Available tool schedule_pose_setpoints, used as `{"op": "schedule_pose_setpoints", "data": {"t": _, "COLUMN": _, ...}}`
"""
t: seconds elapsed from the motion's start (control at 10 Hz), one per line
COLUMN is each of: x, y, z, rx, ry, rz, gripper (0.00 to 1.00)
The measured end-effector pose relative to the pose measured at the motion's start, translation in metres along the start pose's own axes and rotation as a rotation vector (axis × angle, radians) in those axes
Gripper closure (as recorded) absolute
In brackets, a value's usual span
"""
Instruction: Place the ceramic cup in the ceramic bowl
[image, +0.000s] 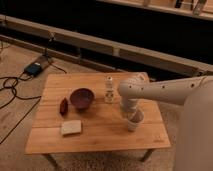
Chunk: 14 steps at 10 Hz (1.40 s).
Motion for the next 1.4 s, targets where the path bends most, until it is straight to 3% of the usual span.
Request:
{"op": "schedule_pose_setpoints", "data": {"t": 0.2, "x": -0.001, "y": -0.003, "z": -0.009, "rx": 0.01, "ry": -0.007, "rz": 0.007, "gripper": 0.99}}
{"op": "schedule_pose_setpoints", "data": {"t": 0.5, "x": -0.004, "y": 0.011, "z": -0.038, "rx": 0.023, "ry": -0.037, "rz": -0.02, "gripper": 1.0}}
{"op": "schedule_pose_setpoints", "data": {"t": 0.9, "x": -0.004, "y": 0.058, "z": -0.078, "rx": 0.046, "ry": -0.078, "rz": -0.147, "gripper": 1.0}}
{"op": "schedule_pose_setpoints", "data": {"t": 1.4, "x": -0.016, "y": 0.122, "z": -0.099, "rx": 0.072, "ry": -0.104, "rz": -0.325, "gripper": 1.0}}
